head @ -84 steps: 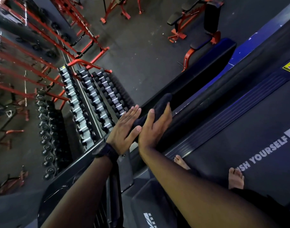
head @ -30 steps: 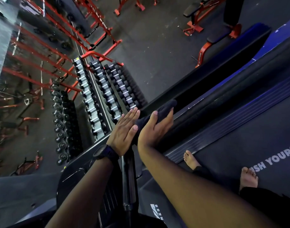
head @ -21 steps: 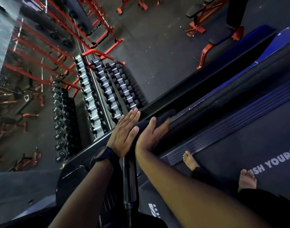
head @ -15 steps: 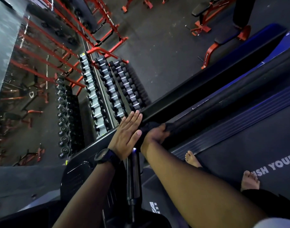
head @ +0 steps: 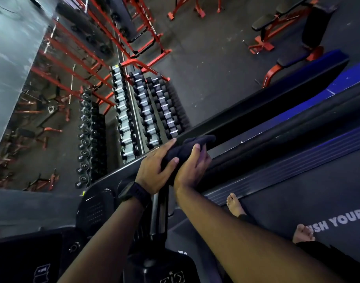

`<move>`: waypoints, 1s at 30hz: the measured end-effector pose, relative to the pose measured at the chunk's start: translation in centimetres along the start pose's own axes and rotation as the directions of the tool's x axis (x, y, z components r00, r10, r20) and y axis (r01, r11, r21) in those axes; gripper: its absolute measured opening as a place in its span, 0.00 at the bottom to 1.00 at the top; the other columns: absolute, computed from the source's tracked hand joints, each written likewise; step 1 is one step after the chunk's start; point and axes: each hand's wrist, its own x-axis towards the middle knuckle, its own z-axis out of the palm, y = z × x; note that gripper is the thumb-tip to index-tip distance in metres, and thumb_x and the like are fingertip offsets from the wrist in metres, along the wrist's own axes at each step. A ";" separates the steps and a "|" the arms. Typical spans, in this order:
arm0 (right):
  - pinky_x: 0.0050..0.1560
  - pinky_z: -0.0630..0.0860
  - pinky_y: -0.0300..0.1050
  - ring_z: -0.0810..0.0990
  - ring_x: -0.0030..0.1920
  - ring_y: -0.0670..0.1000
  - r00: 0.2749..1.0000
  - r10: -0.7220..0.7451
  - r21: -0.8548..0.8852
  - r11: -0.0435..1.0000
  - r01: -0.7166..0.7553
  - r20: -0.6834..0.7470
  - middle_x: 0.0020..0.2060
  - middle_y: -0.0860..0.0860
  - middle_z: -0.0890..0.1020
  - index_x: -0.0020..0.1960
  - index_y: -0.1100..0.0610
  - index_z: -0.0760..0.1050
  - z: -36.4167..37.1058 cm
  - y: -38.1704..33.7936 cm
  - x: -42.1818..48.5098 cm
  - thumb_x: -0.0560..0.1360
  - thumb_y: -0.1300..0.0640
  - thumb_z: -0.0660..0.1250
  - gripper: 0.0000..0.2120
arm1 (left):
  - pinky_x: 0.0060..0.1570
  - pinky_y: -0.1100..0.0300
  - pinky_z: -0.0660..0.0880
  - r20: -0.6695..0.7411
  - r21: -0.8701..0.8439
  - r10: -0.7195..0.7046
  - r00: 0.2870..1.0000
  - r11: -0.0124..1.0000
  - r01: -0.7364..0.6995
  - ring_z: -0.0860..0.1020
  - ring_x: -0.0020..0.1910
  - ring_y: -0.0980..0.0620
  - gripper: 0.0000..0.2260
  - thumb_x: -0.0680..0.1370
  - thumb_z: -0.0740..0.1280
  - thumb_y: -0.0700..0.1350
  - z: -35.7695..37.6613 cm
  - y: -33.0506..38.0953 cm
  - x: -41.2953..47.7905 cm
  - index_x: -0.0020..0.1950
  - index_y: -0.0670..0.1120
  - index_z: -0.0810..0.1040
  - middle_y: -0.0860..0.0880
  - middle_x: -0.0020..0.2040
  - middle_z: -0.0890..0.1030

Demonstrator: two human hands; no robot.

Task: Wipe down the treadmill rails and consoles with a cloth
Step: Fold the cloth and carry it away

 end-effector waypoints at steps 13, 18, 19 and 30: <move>0.66 0.69 0.40 0.74 0.69 0.52 0.970 -0.188 -0.141 0.967 0.210 0.155 0.71 0.53 0.73 0.77 0.54 0.65 -6.3 -11.1 6.2 0.78 0.46 0.70 0.32 | 0.64 0.64 0.72 -0.137 -0.273 -0.047 0.989 0.962 0.008 0.76 0.64 0.60 0.27 0.77 0.69 0.57 4.6 11.2 5.6 0.73 0.48 0.72 0.53 0.66 0.78; 0.64 0.76 0.55 0.80 0.60 0.49 0.940 -0.311 -0.135 0.934 0.330 0.144 0.59 0.49 0.82 0.68 0.51 0.77 -7.8 -15.7 9.4 0.68 0.35 0.66 0.34 | 0.46 0.66 0.75 -0.195 -0.397 -0.105 0.975 0.918 0.020 0.79 0.44 0.65 0.08 0.80 0.69 0.47 5.3 15.4 9.2 0.59 0.53 0.76 0.59 0.47 0.81; 0.65 0.76 0.55 0.80 0.60 0.48 0.927 -0.345 -0.122 0.924 0.362 0.145 0.59 0.47 0.82 0.67 0.50 0.78 -8.0 -16.6 9.9 0.68 0.35 0.66 0.32 | 0.45 0.63 0.76 -0.203 -0.427 -0.119 0.972 0.904 0.021 0.79 0.43 0.64 0.06 0.80 0.69 0.46 5.5 16.1 9.9 0.56 0.52 0.76 0.58 0.46 0.82; 0.67 0.72 0.56 0.70 0.66 0.53 0.777 -0.509 -0.119 0.855 0.504 -0.369 0.65 0.49 0.68 0.66 0.52 0.76 -12.6 -26.1 16.0 0.68 0.36 0.73 0.32 | 0.51 0.41 0.79 -0.129 -0.693 -0.067 0.989 0.720 -0.041 0.80 0.46 0.49 0.08 0.76 0.64 0.58 9.3 27.1 17.4 0.49 0.56 0.74 0.50 0.46 0.82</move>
